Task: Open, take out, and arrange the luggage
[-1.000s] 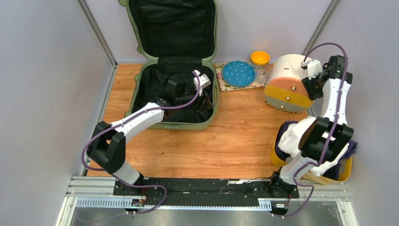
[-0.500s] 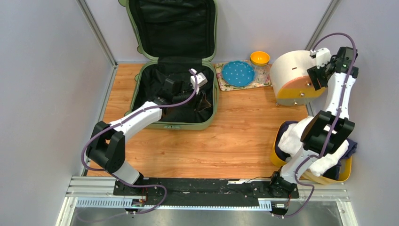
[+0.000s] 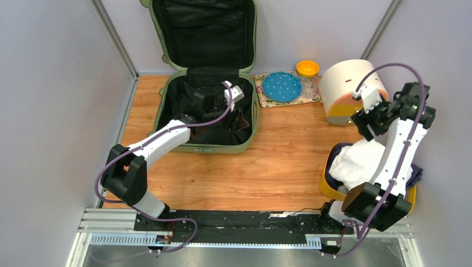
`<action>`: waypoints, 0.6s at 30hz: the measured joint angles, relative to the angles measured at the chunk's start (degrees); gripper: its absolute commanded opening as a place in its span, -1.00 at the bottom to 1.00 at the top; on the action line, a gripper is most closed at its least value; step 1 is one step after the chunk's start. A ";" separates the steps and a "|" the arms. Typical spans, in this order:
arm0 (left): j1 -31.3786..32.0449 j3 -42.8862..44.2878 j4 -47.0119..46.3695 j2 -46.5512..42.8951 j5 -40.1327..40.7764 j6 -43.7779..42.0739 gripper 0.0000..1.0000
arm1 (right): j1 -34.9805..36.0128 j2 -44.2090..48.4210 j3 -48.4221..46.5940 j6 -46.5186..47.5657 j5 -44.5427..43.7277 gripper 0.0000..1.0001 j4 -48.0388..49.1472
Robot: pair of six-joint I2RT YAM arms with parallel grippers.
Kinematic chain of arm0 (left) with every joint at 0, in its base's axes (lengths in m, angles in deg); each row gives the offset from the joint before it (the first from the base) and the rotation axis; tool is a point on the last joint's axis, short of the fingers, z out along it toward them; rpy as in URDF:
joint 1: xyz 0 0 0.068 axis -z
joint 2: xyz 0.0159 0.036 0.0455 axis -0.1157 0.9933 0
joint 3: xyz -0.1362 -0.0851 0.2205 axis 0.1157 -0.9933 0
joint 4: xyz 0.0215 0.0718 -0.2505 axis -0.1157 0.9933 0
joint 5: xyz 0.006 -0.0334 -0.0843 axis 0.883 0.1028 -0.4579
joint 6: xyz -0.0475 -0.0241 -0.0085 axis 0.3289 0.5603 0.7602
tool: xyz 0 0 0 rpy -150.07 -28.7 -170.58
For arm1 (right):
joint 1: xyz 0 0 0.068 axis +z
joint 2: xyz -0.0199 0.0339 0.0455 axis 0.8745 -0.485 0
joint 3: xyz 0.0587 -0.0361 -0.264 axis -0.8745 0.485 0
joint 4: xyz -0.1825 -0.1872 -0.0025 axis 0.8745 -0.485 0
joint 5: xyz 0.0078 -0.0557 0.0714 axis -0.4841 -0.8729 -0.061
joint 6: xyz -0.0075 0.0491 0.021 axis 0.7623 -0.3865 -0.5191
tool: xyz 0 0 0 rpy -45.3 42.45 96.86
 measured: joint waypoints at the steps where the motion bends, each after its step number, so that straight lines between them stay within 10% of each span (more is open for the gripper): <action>1: 0.00 0.00 0.00 0.00 -0.35 0.00 0.18 | 0.09 1.09 2.91 2.25 0.11 0.45 -1.03; 9: 0.00 0.00 0.31 0.00 -2.47 0.02 0.18 | 1.40 -0.04 22.38 16.94 -2.03 0.43 -2.69; 18: 0.00 -0.98 0.33 -0.37 -2.80 0.07 0.18 | 4.81 -2.34 30.95 11.30 -6.16 0.40 5.44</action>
